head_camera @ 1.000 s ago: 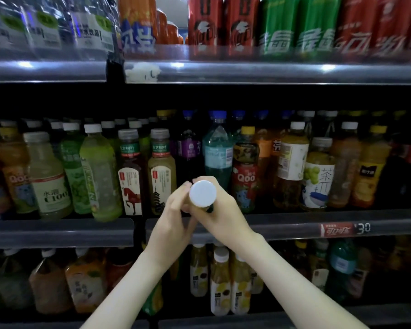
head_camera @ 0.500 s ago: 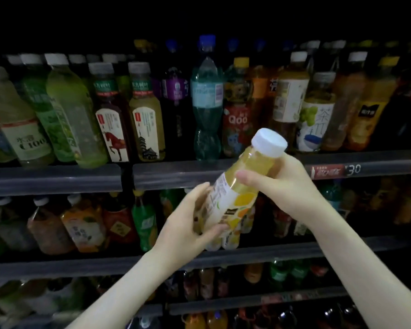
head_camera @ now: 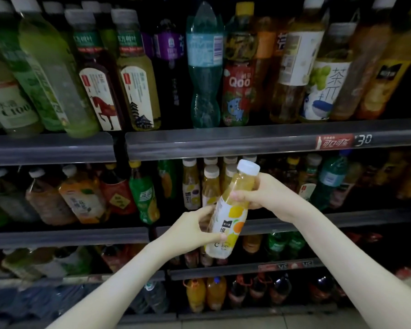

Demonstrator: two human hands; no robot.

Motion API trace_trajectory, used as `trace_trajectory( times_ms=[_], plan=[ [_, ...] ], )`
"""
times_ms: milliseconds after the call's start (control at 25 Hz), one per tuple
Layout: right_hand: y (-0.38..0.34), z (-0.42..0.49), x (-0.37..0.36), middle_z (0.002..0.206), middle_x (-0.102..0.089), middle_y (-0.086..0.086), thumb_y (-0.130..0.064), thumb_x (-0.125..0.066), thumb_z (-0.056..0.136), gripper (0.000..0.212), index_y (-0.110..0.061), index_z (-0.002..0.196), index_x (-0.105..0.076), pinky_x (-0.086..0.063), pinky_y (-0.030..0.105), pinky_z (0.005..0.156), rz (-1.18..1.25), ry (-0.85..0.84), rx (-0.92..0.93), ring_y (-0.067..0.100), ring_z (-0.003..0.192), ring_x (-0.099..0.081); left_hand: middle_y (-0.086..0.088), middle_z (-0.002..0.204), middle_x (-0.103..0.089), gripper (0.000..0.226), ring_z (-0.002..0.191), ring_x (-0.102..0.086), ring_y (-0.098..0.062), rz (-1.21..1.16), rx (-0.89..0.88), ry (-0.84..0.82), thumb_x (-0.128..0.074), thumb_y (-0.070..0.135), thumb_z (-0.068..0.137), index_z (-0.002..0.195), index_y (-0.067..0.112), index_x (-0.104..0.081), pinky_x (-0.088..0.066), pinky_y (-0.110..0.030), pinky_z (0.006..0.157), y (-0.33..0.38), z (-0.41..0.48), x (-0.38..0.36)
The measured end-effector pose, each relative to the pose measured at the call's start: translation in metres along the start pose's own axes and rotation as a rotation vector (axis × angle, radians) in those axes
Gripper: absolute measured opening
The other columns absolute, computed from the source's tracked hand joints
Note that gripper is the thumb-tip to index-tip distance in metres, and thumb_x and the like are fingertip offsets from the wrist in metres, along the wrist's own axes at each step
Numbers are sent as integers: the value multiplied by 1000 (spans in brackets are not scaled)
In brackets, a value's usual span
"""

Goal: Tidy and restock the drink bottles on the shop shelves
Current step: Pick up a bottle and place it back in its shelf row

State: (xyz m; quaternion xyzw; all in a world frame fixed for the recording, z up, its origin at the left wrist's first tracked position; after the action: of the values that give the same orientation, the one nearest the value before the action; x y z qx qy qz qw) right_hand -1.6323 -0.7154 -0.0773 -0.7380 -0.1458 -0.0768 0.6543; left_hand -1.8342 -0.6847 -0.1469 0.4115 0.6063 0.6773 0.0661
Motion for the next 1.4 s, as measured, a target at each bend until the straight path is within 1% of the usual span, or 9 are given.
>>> trace_trajectory(
  times_ms=[280, 480, 640, 800, 880, 960, 1160, 1280, 1400],
  plan=[
    [66, 7, 33, 110, -63, -9, -19, -80, 76, 54, -21, 124, -55, -43, 26, 89, -223, 360, -43, 10, 104, -57, -7, 152, -27, 71, 130, -41, -21, 331, 73, 462, -58, 37, 92, 149, 27, -18, -39, -26, 96, -32, 33, -6],
    [90, 45, 35, 116, -61, -4, -15, -77, 79, 55, -18, 127, -52, -42, 27, 91, -156, 383, -56, 15, 111, -55, -17, 149, -22, 96, 129, -39, -34, 495, 31, 431, -58, 31, 92, 143, 39, 23, -47, -38, 95, -34, 69, -36],
    [95, 69, 27, 118, -59, -6, -15, -70, 84, 49, -25, 126, -48, -43, 31, 97, -141, 318, -46, 16, 115, -54, -26, 148, -16, 92, 136, -26, -40, 709, 88, 415, -50, 27, 96, 139, 32, 31, -38, -38, 105, -37, 78, -55],
    [87, 63, 33, 124, -52, 0, -17, -64, 90, 43, -27, 125, -41, -39, 27, 93, -245, 299, -24, 14, 113, -49, -32, 149, -19, 86, 133, -35, -42, 994, 168, 331, -57, 31, 91, 151, 25, 5, -51, -36, 88, -11, 69, -64],
    [82, 51, 36, 134, -45, 3, -17, -64, 88, 54, -21, 134, -36, -38, 30, 101, -379, 342, 31, 18, 125, -44, -26, 125, -54, 83, 97, -63, -36, 1004, -30, 389, -77, 31, 71, 143, 16, -39, -56, -32, 56, 22, 62, -63],
    [70, 32, 45, 146, -37, 4, -21, -62, 90, 67, -19, 146, -26, -36, 34, 108, -564, 338, 56, 20, 134, -37, -15, 113, -64, 64, 80, -66, -25, 936, -360, 536, -74, 30, 71, 131, 13, -56, -50, -26, 46, 57, 62, -56],
    [6, -32, 79, 116, -63, -9, -24, -54, 95, 28, -25, 123, -59, -49, 24, 89, -613, 462, 344, 3, 103, -58, -22, 139, -46, 51, 124, -47, -33, 895, -846, 784, -55, 18, 90, 139, 11, -45, -39, -43, 104, 146, 85, -37],
    [-11, -53, 120, 111, -61, -8, -15, -58, 93, 28, -11, 120, -60, -43, 10, 89, -590, 918, 656, 0, 100, -55, -21, 144, -40, 59, 133, -37, -33, 916, -823, 800, -57, 17, 88, 144, 14, -39, -26, -47, 113, 186, 111, -34],
    [26, -60, 158, 101, -61, 2, -17, -52, 94, 24, -1, 110, -59, -38, 4, 86, -599, 1169, 657, 10, 95, -57, -21, 144, -40, 64, 133, -37, -34, 926, -745, 768, -64, 17, 83, 143, 13, -41, -23, -49, 113, 193, 131, -51]
  ],
)
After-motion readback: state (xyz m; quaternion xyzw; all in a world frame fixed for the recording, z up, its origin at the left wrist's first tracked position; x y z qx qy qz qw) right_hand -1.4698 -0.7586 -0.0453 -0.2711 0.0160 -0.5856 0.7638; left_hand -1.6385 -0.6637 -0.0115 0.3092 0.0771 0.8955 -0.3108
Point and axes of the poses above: each hand's wrist, its own z-axis towards the middle knuckle, its own x-axis out of the back of the hand, y = z × x, the point moved 1 cm from there along z, towards the middle knuckle
